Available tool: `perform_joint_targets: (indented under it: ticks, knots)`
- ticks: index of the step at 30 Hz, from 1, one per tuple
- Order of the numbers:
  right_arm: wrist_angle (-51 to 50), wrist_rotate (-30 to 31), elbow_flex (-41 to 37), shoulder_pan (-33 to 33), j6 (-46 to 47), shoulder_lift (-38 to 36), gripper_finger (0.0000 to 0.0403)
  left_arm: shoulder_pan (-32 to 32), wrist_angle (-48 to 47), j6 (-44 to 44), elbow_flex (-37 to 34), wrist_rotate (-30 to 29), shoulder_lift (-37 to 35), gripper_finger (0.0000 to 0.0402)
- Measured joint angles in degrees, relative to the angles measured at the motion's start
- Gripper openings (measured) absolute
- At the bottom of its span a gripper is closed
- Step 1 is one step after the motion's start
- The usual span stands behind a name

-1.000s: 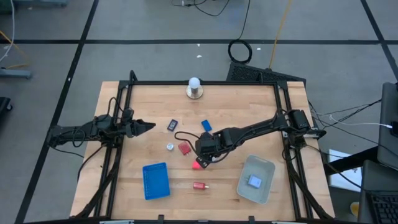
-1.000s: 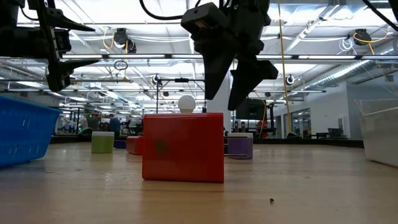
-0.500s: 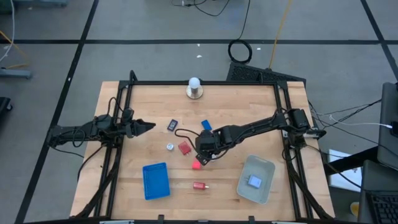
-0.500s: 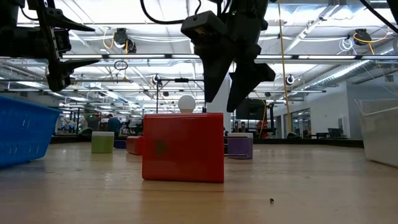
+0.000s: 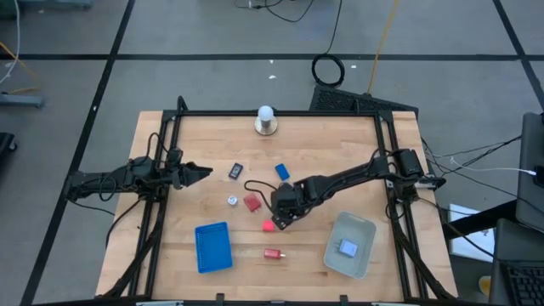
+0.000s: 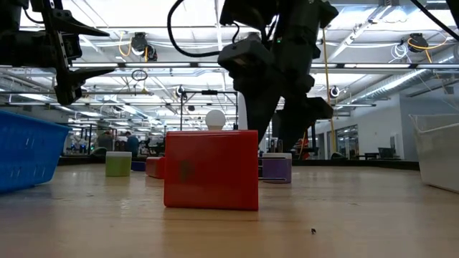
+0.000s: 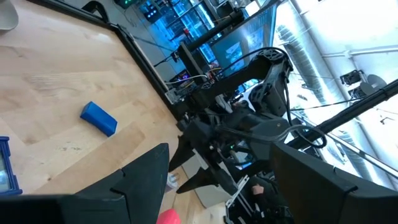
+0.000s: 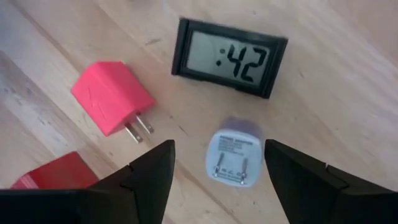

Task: Pick & Place Office items
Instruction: Put the violet charger adapter into the gray bin

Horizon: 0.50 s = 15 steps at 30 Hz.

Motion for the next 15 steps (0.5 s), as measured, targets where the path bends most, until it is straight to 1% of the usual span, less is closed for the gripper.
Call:
perform_joint_targets:
  ticks: [15]
  knots:
    - [0.1, 0.5, 0.0, 0.6, 0.0, 0.3, 0.0242, 0.0, 0.2, 0.0, 0.0, 0.0, 0.0, 0.0278]
